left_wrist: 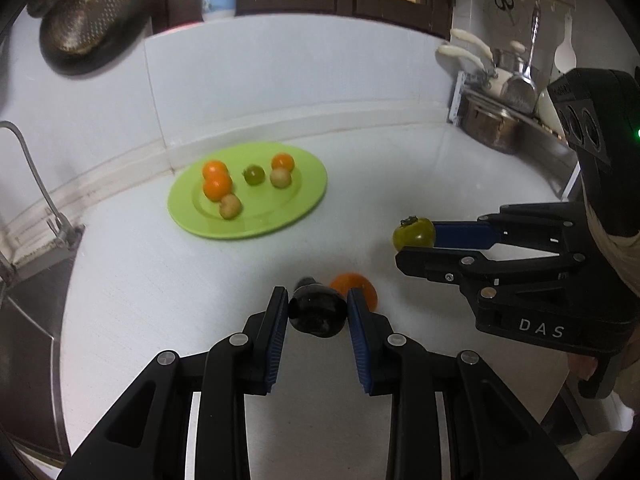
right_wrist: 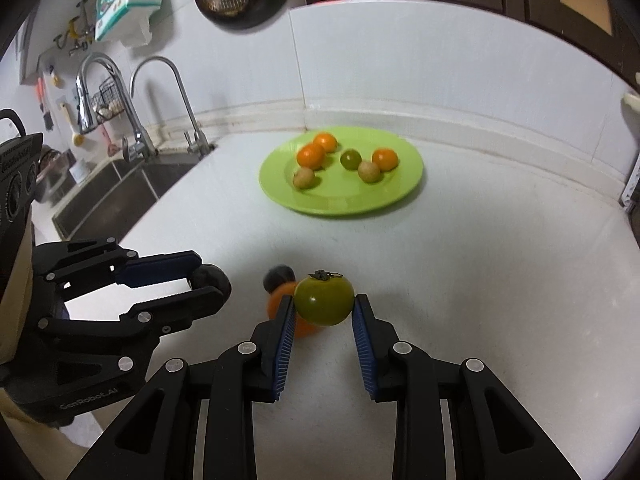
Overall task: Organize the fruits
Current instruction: 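Grasp a dark plum with the left tool while the right tool grasps a green tomato, then carry the plum and green tomato onto the green plate and open both tools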
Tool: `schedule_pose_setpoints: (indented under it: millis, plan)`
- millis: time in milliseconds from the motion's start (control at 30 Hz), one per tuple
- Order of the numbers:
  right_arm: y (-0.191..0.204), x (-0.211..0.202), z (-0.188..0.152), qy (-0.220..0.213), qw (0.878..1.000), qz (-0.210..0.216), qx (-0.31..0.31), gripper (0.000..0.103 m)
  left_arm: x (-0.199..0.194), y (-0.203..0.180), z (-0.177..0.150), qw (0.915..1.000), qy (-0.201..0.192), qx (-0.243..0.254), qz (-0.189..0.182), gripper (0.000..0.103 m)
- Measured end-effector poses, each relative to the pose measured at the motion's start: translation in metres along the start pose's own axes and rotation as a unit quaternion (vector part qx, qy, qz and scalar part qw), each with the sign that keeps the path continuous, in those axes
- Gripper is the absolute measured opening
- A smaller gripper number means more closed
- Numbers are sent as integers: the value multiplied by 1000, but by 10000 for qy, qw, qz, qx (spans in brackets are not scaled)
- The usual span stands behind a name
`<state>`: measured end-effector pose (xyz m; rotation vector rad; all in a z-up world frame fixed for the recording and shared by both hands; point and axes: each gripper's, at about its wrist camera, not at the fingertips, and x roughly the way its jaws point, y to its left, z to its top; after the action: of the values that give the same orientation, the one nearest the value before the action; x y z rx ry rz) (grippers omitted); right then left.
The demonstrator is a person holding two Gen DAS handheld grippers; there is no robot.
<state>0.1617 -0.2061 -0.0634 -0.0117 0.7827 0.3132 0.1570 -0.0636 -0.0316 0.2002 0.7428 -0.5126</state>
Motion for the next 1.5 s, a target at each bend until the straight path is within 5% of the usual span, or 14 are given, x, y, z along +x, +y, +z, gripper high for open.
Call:
schedule_pose_setpoints:
  millis: [467,967,1500]
  plan:
    - [17,-19,40,-645,9979,-8,6,30,-15,22,33,9982,-544,96,250,30]
    - [3,0,87,-879,9961,-25,51,30,6,46,89,9953,-833,184,466,30]
    - [-26,59,139,-663,9978,-13,15,30,66,79,135,9969,-588,122,518,30]
